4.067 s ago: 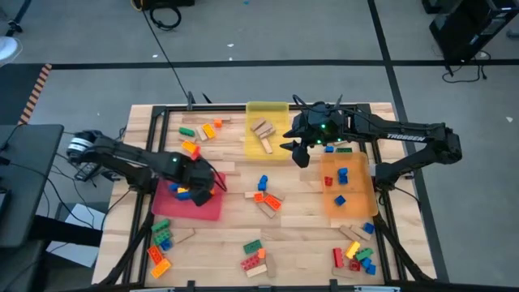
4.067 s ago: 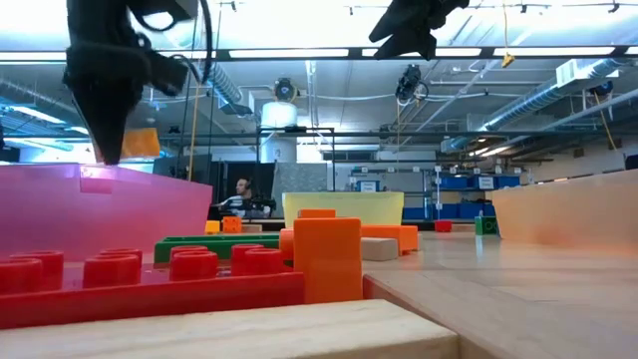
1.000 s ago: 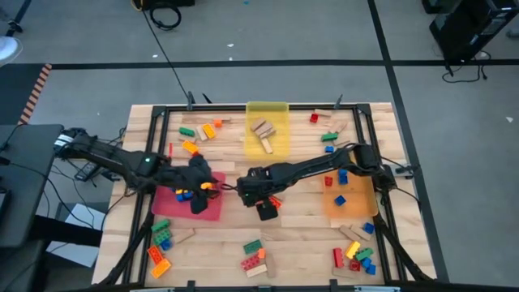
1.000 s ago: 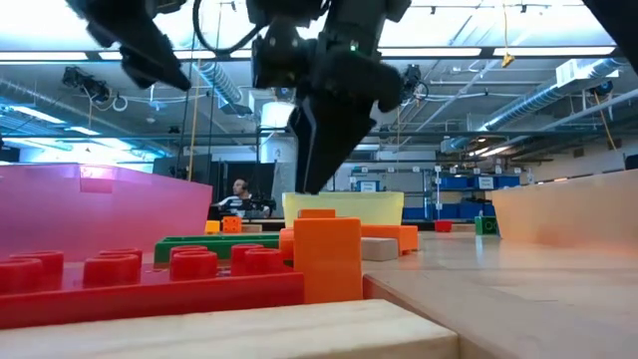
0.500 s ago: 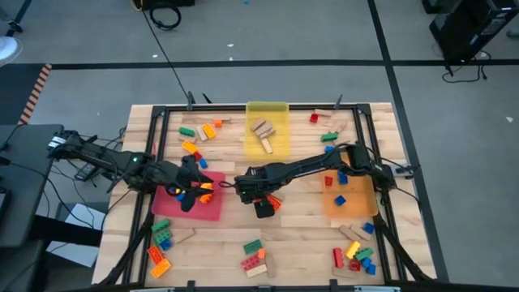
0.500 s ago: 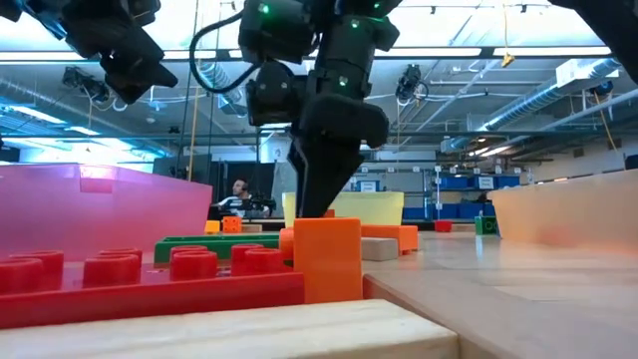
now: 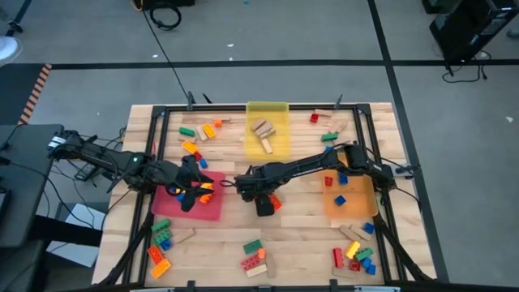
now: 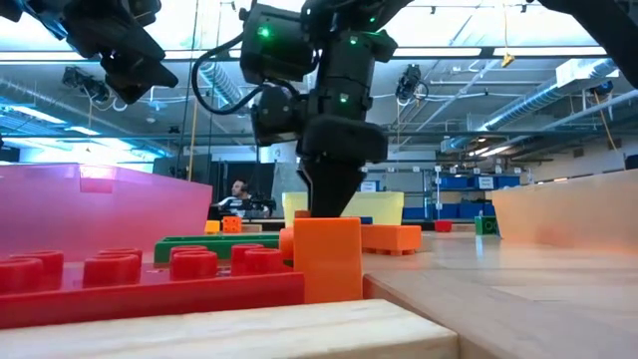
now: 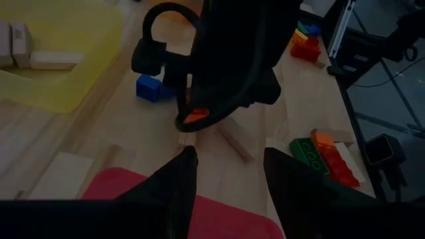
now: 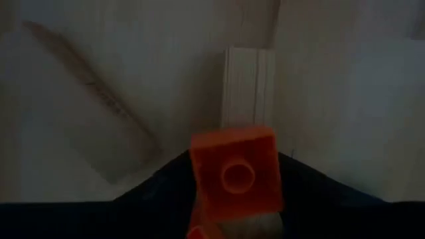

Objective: Sort blocks by size
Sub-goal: Put the 1 stud orange game piece into the orange bin

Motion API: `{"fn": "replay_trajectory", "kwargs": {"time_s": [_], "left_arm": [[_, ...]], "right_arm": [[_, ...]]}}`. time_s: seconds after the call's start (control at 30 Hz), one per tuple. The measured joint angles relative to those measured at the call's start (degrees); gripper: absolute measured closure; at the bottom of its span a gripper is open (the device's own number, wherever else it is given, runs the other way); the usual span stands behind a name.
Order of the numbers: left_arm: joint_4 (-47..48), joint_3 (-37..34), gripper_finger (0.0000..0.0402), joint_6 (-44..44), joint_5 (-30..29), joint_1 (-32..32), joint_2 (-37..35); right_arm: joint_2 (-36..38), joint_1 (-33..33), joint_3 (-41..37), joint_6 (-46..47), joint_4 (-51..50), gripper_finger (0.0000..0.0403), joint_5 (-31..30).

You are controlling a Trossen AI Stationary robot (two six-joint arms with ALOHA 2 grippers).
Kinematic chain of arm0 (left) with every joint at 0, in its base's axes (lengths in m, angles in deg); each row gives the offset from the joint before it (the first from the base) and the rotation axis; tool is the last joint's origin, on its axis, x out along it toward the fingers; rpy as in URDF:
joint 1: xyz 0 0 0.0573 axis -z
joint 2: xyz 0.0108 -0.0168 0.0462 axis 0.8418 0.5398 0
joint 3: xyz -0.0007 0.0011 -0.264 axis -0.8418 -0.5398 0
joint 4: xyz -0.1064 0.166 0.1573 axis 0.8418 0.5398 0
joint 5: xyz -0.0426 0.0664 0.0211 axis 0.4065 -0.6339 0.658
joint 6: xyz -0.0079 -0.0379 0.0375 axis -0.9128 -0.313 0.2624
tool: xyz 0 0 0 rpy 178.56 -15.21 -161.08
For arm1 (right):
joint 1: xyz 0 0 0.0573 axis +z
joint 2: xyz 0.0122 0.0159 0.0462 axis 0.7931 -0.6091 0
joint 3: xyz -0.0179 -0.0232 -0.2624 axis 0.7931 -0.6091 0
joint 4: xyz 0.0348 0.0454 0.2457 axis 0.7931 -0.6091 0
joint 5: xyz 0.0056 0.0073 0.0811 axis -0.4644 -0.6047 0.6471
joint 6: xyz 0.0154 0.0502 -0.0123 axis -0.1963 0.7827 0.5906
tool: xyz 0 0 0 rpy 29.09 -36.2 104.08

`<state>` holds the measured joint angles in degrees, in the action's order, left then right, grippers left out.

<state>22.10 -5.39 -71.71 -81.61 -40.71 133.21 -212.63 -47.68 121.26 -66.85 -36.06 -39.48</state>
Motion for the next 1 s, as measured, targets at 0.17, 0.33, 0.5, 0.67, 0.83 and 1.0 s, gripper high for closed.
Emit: {"fn": "replay_trajectory", "kwargs": {"time_s": [0.17,0.33,0.5,0.67,0.83,1.0], "left_arm": [[-0.03,0.0,0.0218,-0.01,0.06,0.0,0.0],[-1.6,0.0,0.0218,0.15,0.07,0.0,0.0],[-3.09,0.0,0.0218,0.39,-0.36,0.0,0.0],[-3.56,0.0,0.0218,-1.5,-1.33,0.0,0.0],[-4.89,0.0,0.0218,-2.39,-1.49,0.0,0.01],[-5.57,0.0,0.0218,-2.57,-1.55,0.0,0.0]], "right_arm": [[0.18,-0.07,0.46,2.83,-0.25,0.0245,-0.03],[1.68,-0.07,0.48,7.14,0.04,0.0245,-0.09],[5.75,-0.11,0.48,10.51,-0.25,0.0244,-0.2],[12.33,-0.22,0.48,15.53,-1.77,0.0244,-1.9],[20.32,-0.22,0.48,22.26,-8.54,0.0244,-7.95],[29.7,-0.02,-3.43,28.25,-16.38,0.0244,-12.93]]}}
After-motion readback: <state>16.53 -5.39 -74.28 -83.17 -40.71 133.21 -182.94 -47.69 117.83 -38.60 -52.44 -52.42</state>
